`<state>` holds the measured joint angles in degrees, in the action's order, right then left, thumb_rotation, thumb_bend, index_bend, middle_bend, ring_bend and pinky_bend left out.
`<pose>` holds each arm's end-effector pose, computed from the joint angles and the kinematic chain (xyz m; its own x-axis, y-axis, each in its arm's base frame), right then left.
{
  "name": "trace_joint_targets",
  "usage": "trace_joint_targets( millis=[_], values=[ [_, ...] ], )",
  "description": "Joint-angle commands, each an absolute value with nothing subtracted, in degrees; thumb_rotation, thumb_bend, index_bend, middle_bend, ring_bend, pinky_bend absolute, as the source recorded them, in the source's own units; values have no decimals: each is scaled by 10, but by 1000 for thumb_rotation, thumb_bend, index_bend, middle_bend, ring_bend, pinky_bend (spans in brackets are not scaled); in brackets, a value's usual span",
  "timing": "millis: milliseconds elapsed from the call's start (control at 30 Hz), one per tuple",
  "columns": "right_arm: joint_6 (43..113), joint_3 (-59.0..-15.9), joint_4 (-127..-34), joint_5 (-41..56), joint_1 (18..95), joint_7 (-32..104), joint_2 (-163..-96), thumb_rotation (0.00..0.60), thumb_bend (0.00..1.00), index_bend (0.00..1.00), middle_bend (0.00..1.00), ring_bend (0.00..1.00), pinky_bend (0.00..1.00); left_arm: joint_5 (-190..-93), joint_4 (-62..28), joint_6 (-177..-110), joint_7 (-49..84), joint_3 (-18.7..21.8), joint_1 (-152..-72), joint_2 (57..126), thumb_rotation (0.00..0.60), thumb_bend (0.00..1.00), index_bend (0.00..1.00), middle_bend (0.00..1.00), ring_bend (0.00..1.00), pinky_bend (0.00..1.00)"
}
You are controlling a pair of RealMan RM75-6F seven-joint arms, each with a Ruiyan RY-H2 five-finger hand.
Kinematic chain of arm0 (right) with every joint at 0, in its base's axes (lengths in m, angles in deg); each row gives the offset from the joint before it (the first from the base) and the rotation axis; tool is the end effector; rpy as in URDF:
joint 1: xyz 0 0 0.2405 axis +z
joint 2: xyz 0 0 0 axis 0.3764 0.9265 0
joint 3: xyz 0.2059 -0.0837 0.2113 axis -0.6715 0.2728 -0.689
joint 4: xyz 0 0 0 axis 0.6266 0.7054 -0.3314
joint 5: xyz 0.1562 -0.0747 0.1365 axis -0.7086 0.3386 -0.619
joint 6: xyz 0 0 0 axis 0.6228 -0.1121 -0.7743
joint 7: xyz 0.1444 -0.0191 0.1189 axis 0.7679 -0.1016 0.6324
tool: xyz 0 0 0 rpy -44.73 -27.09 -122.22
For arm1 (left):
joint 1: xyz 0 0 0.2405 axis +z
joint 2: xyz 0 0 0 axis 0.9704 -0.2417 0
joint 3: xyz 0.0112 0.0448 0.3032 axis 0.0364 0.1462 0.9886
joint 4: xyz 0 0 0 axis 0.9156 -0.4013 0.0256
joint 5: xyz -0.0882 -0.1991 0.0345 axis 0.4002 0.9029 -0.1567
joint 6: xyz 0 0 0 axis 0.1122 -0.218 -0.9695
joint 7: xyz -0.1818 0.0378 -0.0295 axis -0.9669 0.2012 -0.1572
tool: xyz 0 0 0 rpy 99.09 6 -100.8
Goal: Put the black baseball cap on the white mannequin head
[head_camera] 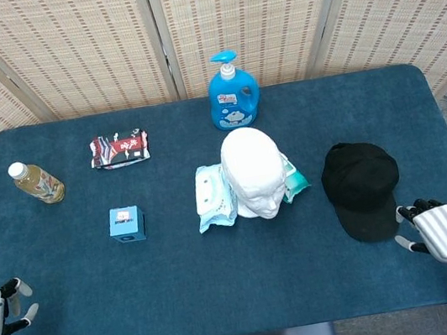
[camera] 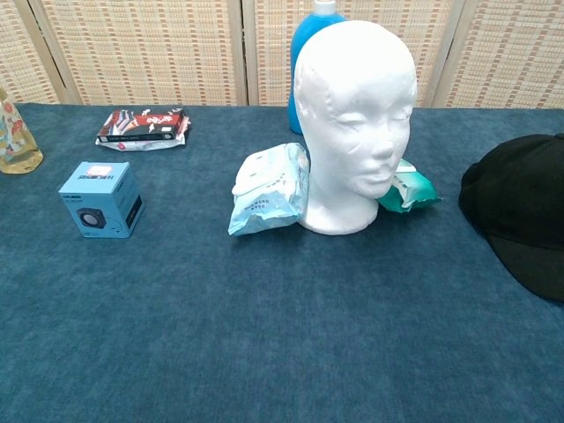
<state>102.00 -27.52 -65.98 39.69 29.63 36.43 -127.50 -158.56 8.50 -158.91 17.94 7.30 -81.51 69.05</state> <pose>-0.4040 -0.2433 0.1018 0.6001 0.0447 0.7987 -0.7800 -0.1888 0.5966 -0.3718 0.2284 0.1757 0.3555 0.1086 0.9283 0.9238 0.1103 -0.3666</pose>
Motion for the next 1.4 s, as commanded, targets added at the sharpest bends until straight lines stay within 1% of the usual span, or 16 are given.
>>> trace_joint_targets(
  millis=[33,333,667,1400],
  values=[
    [1013,-271,-641,394,297,373,-1288,600,0,536,693,486,615,-1585,85,-1588,179,73,-815,690,600,215,536,751,689,939],
    [1003,-266,-599,387,297,387,-1313,600,0,536,694,486,615,-1581,87,-1585,182,73,-815,688,600,215,552,751,689,939],
    [978,-271,-550,373,308,398,-1343,600,0,536,696,490,615,-1575,87,-1582,181,72,-815,688,600,215,558,751,689,939],
    [957,-258,-516,377,322,391,-1376,600,0,536,696,490,615,-1563,93,-1577,187,70,-815,684,600,215,558,751,689,939]
  ],
)
